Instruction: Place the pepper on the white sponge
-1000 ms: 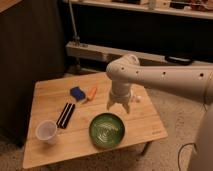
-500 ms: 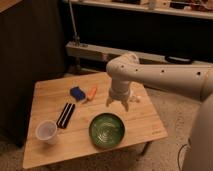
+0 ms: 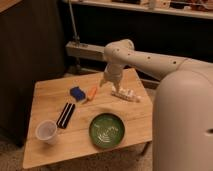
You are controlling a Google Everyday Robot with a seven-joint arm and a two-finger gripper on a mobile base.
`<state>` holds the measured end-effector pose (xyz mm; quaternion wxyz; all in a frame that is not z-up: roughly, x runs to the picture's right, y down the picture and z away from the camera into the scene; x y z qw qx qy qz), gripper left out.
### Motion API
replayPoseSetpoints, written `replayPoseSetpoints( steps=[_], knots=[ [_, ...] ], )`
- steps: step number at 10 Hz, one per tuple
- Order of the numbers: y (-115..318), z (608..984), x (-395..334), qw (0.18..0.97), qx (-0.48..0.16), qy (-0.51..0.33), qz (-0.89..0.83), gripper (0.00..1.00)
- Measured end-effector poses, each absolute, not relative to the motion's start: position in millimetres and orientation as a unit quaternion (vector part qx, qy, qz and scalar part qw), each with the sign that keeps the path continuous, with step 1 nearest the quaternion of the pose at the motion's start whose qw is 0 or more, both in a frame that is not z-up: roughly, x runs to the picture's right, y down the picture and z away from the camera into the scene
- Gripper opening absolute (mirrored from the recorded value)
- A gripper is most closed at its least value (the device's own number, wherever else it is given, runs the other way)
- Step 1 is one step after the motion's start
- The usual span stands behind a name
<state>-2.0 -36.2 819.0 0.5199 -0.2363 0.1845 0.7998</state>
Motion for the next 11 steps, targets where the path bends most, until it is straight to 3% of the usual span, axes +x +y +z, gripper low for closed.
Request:
replayPoseSetpoints(
  steps=[3,11],
  knots=[
    [-54.6,845.5,-30.0,0.509,-0.246,0.144,0.812,0.65],
    [-16.6,925.5,-77.4,0.521,-0.290,0.161,0.786,0.65]
  ],
)
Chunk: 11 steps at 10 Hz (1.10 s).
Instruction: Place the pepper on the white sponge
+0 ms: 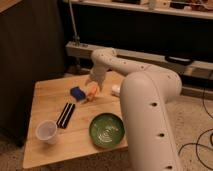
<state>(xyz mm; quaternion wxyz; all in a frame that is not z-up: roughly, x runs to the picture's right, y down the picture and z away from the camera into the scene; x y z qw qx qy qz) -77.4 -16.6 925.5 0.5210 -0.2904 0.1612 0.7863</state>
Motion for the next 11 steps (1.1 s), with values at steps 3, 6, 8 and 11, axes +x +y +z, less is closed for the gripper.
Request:
replayPoseSetpoints(
  steps=[3,6,8,11],
  knots=[
    [-5.2,947.1,-83.3,0.518,-0.304,0.170,0.782,0.65],
    [10.3,967.0,-87.2,0.520,-0.307,0.190,0.774,0.65],
    [14.0,974.5,-93.2,0.525,-0.305,0.202,0.769,0.65],
    [20.3,983.3,-91.4,0.521,-0.309,0.217,0.766,0.56]
  ],
)
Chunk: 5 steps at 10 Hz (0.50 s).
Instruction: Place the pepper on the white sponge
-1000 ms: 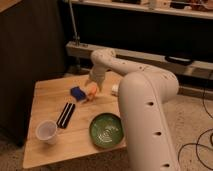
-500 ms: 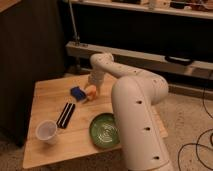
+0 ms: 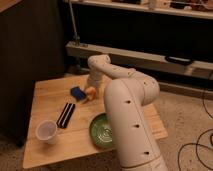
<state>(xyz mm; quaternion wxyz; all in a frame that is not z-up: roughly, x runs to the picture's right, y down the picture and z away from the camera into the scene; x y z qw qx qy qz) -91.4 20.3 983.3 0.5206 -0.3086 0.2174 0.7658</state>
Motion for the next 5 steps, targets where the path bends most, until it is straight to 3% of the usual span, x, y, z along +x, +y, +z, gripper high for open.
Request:
replayPoseSetpoints(
  steps=[2,5],
  knots=[
    [22.2,986.0,-88.4,0.518,-0.311,0.225,0.765,0.46],
    [21.0,987.1,-89.1,0.518,-0.311,0.223,0.765,0.20]
  ],
)
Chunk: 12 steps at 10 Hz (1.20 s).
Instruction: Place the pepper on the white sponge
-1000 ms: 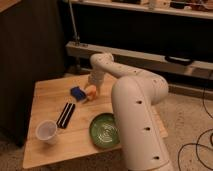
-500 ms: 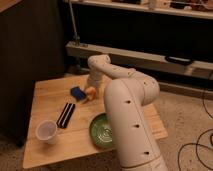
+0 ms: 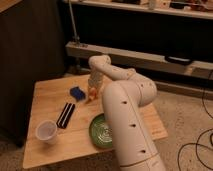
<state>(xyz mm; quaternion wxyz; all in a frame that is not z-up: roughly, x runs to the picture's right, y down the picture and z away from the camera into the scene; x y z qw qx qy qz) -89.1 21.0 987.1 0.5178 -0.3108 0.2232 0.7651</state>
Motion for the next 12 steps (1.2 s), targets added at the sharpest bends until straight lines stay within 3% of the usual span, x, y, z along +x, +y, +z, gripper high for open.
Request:
replayPoseSetpoints(
  steps=[6,12],
  knots=[
    [-27.3,942.2,-91.0,0.565,-0.293,0.190,0.748,0.18],
    [-21.9,924.9,-137.2,0.664,-0.390,0.061,0.635,0.18]
  ],
)
